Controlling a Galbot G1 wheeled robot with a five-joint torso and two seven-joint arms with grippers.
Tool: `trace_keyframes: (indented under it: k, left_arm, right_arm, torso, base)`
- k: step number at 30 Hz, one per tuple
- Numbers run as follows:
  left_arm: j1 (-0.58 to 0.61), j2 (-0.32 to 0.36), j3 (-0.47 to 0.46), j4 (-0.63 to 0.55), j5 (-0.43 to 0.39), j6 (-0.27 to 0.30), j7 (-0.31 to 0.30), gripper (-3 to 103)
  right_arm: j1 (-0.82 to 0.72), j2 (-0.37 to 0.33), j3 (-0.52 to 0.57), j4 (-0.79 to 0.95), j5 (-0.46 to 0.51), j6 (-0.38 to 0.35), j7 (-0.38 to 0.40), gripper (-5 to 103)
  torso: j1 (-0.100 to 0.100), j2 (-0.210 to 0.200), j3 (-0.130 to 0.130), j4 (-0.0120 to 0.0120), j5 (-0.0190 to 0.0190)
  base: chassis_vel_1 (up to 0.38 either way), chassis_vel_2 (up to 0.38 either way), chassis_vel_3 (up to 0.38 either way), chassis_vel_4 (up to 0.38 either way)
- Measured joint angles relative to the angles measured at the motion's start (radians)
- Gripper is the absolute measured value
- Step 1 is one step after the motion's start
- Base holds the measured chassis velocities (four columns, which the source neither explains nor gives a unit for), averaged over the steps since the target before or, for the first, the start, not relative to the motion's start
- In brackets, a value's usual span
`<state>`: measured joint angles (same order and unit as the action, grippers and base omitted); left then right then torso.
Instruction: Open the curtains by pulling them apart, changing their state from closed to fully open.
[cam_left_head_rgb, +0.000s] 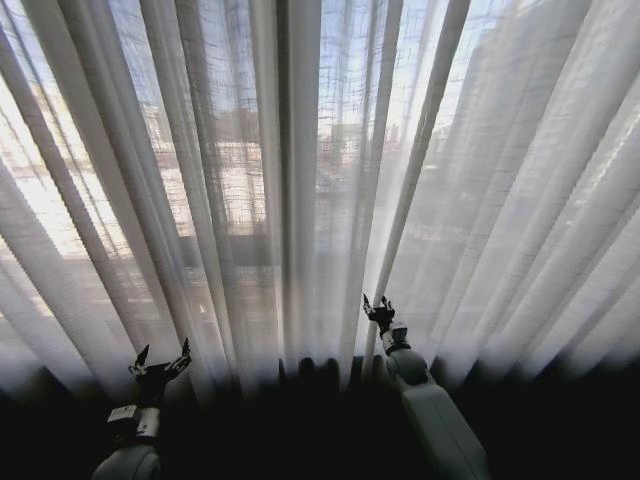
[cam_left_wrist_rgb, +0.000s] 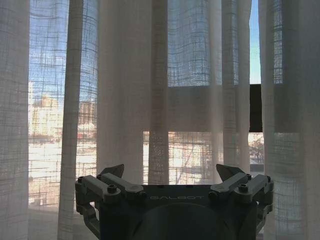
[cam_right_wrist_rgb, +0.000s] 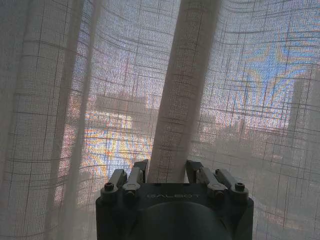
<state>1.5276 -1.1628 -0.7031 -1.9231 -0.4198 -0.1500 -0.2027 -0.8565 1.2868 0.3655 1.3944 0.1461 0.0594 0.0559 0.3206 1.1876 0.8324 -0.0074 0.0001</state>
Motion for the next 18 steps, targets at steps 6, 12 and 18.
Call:
trace_keyframes:
  k: [6,12,18]
  left_arm:
    - [0.0,0.0,0.0,0.0,0.0,0.0,0.0,100]
    - [0.0,0.0,0.0,0.0,0.0,0.0,0.0,100]
    - [0.0,0.0,0.0,0.0,0.0,0.0,0.0,100]
  right_arm:
    - [-0.014,-0.006,0.001,0.009,0.008,0.005,-0.013,24]
    - [-0.021,-0.007,0.008,0.013,0.02,0.044,-0.048,1]
    - [-0.041,-0.011,0.022,0.027,0.046,0.074,-0.092,0]
  torso:
    - [0.0,0.0,0.0,0.0001,0.0]
    - [0.0,0.0,0.0,0.0001,0.0]
    - [0.0,0.0,0.0,0.0,0.0]
  base:
    - [0.0,0.0,0.0,0.0]
    - [0.0,0.0,0.0,0.0]
    - [0.0,0.0,0.0,0.0]
